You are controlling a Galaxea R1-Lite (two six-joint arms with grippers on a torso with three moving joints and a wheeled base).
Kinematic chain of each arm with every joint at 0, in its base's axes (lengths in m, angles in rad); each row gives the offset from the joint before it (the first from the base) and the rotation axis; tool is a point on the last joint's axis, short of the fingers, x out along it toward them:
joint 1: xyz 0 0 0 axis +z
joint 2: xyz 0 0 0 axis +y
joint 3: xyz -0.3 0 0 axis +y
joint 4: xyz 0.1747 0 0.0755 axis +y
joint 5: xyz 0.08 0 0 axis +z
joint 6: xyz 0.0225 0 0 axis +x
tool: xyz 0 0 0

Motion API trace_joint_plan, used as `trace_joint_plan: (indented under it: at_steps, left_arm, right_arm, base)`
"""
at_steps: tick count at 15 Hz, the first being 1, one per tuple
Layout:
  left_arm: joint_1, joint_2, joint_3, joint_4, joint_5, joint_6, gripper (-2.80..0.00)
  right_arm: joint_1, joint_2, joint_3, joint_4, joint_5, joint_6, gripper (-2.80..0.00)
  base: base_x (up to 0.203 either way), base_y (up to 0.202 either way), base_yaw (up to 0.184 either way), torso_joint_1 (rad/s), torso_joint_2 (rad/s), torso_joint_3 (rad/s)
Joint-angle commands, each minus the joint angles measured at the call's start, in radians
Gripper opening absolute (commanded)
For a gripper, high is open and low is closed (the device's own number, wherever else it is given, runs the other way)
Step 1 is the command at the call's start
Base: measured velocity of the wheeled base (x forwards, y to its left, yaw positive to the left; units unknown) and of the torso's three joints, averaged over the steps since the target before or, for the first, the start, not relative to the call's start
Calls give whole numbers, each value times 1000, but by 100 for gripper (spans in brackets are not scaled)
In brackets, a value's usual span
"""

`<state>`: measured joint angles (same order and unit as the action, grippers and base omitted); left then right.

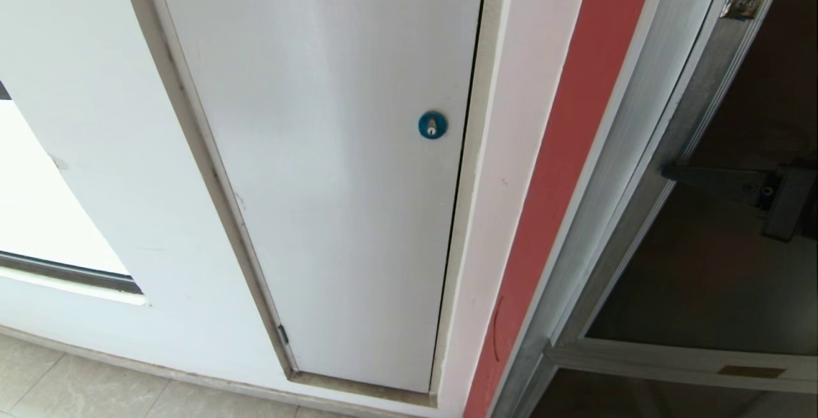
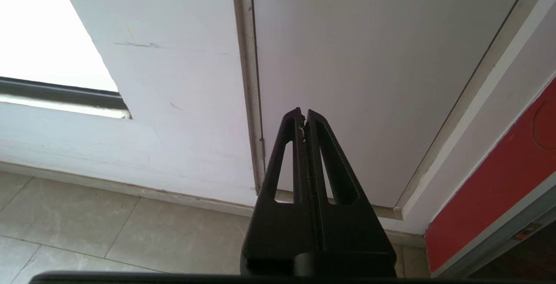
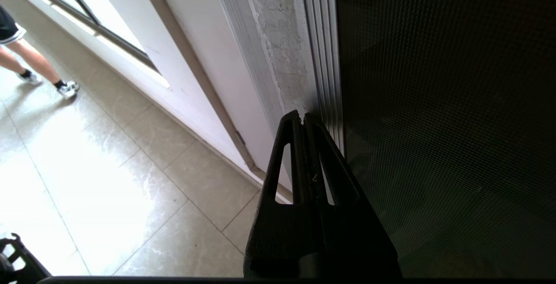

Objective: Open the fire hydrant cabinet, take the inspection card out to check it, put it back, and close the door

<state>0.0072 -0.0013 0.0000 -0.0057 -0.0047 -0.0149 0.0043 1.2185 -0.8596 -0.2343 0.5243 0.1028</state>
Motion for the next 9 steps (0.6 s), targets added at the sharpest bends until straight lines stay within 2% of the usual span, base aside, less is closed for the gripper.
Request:
trace_joint_plan:
  at_steps: [1,9]
  left_arm:
    - [0,1,0,0,-1,0,-280]
    - [0,1,0,0,-1,0,-280]
  right_arm:
    - [1,29,-14,-10,-11,0,-280]
    - [5,41,-7,-43,-42,0,-280]
  base:
    - [0,0,0,0,0,0]
    - [0,0,0,0,0,0]
